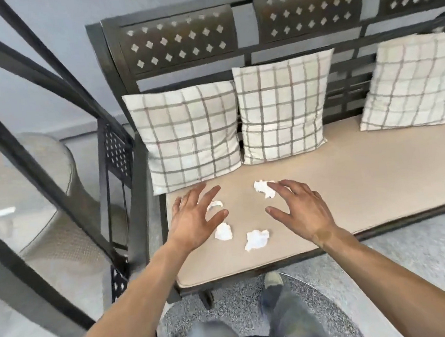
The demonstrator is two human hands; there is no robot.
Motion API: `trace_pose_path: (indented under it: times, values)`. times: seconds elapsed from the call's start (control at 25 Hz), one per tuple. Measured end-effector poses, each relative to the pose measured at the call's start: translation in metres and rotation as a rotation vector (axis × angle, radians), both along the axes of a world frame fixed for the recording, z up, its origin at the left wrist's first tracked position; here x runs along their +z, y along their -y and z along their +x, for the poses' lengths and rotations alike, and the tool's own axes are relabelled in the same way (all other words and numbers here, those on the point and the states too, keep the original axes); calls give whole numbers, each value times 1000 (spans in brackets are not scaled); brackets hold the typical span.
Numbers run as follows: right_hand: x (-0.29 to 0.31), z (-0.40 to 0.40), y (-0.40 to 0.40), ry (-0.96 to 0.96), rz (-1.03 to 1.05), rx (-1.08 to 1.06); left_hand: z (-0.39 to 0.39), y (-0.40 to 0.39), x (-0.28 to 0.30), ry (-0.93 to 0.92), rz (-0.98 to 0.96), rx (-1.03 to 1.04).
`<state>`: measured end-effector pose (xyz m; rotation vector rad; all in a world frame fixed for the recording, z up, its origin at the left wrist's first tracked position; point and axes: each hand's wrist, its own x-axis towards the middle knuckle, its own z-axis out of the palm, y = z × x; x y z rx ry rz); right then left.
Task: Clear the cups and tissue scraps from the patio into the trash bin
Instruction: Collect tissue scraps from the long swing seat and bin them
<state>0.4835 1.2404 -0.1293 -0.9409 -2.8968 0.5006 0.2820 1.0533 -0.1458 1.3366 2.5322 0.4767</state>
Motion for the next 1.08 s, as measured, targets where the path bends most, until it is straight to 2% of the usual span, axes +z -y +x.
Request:
trace_pose_path:
  times: [0.2, 0.4, 0.6, 0.76, 0.92, 1.08]
  values:
    - [-39, -21, -48, 60, -48, 159, 10, -22, -33, 68, -98, 157]
    - [-106, -32, -59, 161, -179, 256, 11, -24, -92, 120, -197, 237]
    - [-196, -43, -45, 333, -271, 355, 6, -37, -181, 215, -330, 199]
    - [-257, -51, -25, 418, -281, 346, 1, -39, -245, 273, -450, 128]
    - [-280, -47, -5, 389, -207, 298, -3, -35, -276, 296, -391, 127]
    - [-278, -54, -1, 404, -269, 279, -13, -36, -277, 291, -291, 81]
